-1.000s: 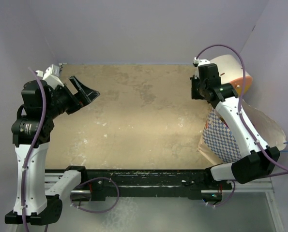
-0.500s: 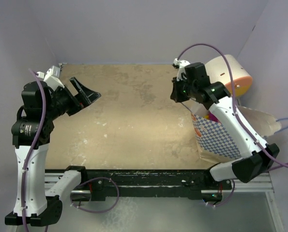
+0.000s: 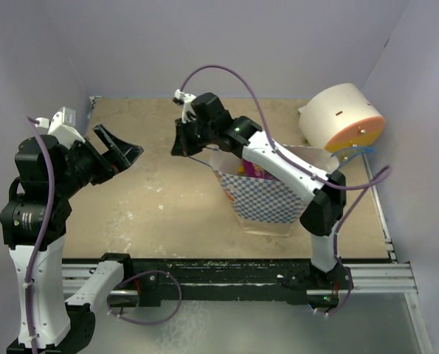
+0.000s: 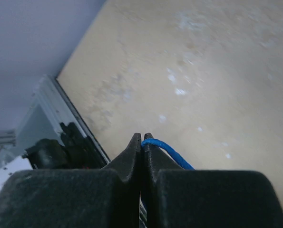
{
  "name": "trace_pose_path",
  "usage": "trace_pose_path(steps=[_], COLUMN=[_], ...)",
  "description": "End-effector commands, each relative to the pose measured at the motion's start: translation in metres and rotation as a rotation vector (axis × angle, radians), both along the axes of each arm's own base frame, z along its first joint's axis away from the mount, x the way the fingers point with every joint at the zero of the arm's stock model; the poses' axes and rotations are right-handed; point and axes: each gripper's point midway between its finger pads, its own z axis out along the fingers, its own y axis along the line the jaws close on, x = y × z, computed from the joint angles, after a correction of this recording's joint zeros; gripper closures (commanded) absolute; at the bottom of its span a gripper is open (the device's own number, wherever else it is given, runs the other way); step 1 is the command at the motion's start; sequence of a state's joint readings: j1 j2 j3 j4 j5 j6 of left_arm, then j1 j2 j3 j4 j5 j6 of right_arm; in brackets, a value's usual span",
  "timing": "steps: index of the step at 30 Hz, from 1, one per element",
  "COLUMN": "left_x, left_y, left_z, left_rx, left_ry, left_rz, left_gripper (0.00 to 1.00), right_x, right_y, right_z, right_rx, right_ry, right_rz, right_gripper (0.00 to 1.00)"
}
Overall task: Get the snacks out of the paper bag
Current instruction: Move the paper bag to the center of the board.
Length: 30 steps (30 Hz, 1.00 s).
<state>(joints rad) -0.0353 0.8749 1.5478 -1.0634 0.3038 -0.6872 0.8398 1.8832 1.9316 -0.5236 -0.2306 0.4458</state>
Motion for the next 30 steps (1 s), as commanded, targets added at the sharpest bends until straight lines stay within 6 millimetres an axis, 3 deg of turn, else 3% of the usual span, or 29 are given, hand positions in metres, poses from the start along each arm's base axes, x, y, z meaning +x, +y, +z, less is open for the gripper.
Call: trace_pose_path(steps=[1,6,9,11,15,18,20,26,30], left_x=[-0.018,-0.034,-0.038,-0.038,-0.028,-0.015,-0.004,0.033,0.051], left_y=[0.02,0.031,0.033,0.032,0.023,0.008,-0.004,-0.043,-0.059], left_z=[0.017,0.017,0.019,0.02,0.019,0.017,0.015,0.006,-0.019], left_rx=[0.069,0.088,0.083,0.075,0.033,-0.018,-0.052,-0.168,-0.23], left_ry=[-0.045,-0.034,-0.043,-0.046,-0.052,-0.066,-0.072,-0.079,0.009], left_rz=[0.093,0.153,0.168,0.167,0.131,0.061,0.003,-0.217,-0.313], left_gripper=[0.01,0.01,0.01,0.01,0.01,0.01,0.01,0.01,0.06], right_x=[-0.019,-0.026,-0.027,-0.023,-0.008,-0.004,-0.007,-0.033,-0.038], right_y=[0.072,0.088,0.078,0.062,0.014,-0.033,-0.064,-0.149,-0.195], right_z=[0.101,0.11,0.111,0.11,0.106,0.103,0.106,0.112,0.105], right_rx=[0.344,0.412,0.382,0.337,0.218,0.136,0.101,-0.008,-0.096], right_ry=[-0.067,-0.024,-0.044,-0.08,-0.145,-0.171,-0.203,-0.3,-0.32], right_rz=[0.145,0.176,0.175,0.141,0.013,-0.064,-0.11,-0.252,-0.392], right_gripper=[1.0,0.99,0.83,0.65,0.23,0.07,0.0,0.01,0.0])
